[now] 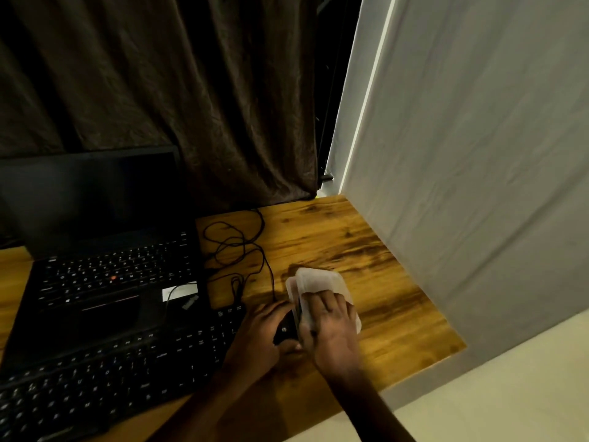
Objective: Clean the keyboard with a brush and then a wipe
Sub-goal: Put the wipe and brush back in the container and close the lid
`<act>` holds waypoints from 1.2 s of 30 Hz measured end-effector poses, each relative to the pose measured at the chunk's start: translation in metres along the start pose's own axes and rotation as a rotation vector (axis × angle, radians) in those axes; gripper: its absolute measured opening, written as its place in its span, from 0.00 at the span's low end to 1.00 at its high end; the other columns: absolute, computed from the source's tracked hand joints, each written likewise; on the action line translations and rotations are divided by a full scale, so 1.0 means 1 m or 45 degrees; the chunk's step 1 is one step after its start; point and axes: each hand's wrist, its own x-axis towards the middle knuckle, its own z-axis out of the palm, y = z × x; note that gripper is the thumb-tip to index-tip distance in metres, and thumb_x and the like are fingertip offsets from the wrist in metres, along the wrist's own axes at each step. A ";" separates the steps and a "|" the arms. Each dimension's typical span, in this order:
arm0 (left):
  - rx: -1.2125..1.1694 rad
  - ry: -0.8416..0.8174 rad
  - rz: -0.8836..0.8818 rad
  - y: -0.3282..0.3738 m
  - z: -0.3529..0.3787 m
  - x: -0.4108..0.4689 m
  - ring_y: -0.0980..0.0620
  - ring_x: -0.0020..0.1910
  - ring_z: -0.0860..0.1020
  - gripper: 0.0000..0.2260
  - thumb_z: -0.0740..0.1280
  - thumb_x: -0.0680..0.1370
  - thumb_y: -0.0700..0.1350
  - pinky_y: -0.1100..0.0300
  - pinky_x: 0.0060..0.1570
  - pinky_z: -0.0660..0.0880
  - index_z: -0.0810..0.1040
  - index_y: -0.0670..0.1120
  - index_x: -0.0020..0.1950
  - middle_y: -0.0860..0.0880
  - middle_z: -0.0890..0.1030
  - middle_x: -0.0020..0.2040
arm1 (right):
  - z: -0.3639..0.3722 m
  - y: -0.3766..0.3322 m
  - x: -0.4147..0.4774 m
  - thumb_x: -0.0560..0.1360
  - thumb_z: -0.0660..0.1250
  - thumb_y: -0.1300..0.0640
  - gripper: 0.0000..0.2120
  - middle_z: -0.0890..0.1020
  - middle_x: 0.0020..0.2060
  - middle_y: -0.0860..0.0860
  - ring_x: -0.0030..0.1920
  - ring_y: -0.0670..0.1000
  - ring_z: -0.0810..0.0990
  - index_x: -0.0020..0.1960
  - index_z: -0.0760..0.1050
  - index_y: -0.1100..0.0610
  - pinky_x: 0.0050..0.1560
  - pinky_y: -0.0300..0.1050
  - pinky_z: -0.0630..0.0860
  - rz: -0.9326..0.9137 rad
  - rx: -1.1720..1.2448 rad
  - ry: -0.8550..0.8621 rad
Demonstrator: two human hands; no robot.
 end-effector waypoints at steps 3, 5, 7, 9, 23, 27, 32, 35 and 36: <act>0.012 -0.005 -0.007 -0.008 0.001 0.000 0.55 0.74 0.62 0.32 0.64 0.74 0.64 0.56 0.72 0.61 0.65 0.56 0.76 0.57 0.68 0.74 | 0.006 0.002 -0.008 0.73 0.60 0.43 0.24 0.77 0.60 0.51 0.61 0.55 0.75 0.66 0.74 0.51 0.62 0.59 0.74 -0.060 0.028 -0.063; 0.010 0.028 -0.026 -0.012 0.001 0.002 0.53 0.73 0.64 0.25 0.66 0.78 0.53 0.53 0.72 0.63 0.66 0.56 0.75 0.55 0.69 0.73 | 0.006 0.003 -0.011 0.74 0.60 0.43 0.22 0.77 0.59 0.50 0.60 0.54 0.75 0.65 0.74 0.50 0.62 0.58 0.73 -0.110 0.058 -0.090; -0.048 0.071 -0.081 -0.013 -0.002 0.004 0.51 0.71 0.68 0.22 0.64 0.80 0.46 0.51 0.70 0.67 0.68 0.57 0.74 0.53 0.72 0.72 | 0.007 0.005 -0.013 0.74 0.61 0.44 0.20 0.77 0.57 0.49 0.59 0.52 0.74 0.63 0.75 0.49 0.60 0.55 0.72 -0.157 0.092 -0.094; -0.107 0.116 -0.126 -0.012 -0.004 0.007 0.50 0.69 0.70 0.22 0.63 0.79 0.44 0.51 0.67 0.70 0.70 0.58 0.73 0.52 0.74 0.70 | 0.007 0.006 -0.014 0.74 0.62 0.44 0.18 0.77 0.56 0.47 0.59 0.50 0.73 0.61 0.74 0.48 0.61 0.53 0.72 -0.188 0.123 -0.110; 0.049 0.067 0.141 0.023 -0.017 0.050 0.51 0.74 0.65 0.26 0.68 0.78 0.55 0.55 0.75 0.60 0.71 0.48 0.74 0.50 0.70 0.74 | -0.005 0.046 -0.038 0.76 0.60 0.52 0.12 0.80 0.51 0.50 0.52 0.50 0.76 0.56 0.77 0.52 0.51 0.52 0.77 0.124 0.356 0.111; 0.322 -0.297 0.094 0.033 -0.020 0.066 0.50 0.80 0.42 0.43 0.69 0.74 0.65 0.54 0.76 0.41 0.53 0.50 0.81 0.51 0.47 0.82 | -0.001 0.059 -0.045 0.76 0.62 0.53 0.15 0.78 0.60 0.53 0.61 0.52 0.75 0.61 0.75 0.54 0.57 0.52 0.78 0.084 0.390 0.070; 0.334 -0.401 0.019 0.031 -0.016 0.080 0.49 0.80 0.45 0.47 0.72 0.70 0.67 0.52 0.76 0.47 0.55 0.50 0.81 0.51 0.49 0.81 | 0.003 0.070 -0.050 0.77 0.63 0.48 0.20 0.74 0.66 0.53 0.67 0.55 0.72 0.66 0.73 0.54 0.59 0.54 0.76 -0.111 0.212 -0.042; 0.309 -0.337 0.020 0.030 -0.016 0.082 0.48 0.78 0.55 0.47 0.75 0.66 0.67 0.54 0.73 0.57 0.61 0.52 0.78 0.50 0.58 0.79 | 0.003 0.066 -0.054 0.75 0.59 0.43 0.23 0.73 0.68 0.51 0.68 0.54 0.69 0.68 0.70 0.51 0.60 0.55 0.75 -0.083 -0.007 -0.120; 0.322 -0.324 0.024 0.032 -0.016 0.083 0.47 0.75 0.59 0.46 0.76 0.65 0.66 0.55 0.70 0.60 0.63 0.53 0.77 0.50 0.62 0.77 | 0.005 0.064 -0.055 0.74 0.60 0.42 0.24 0.74 0.67 0.52 0.67 0.55 0.70 0.66 0.71 0.52 0.59 0.56 0.76 -0.064 -0.062 -0.124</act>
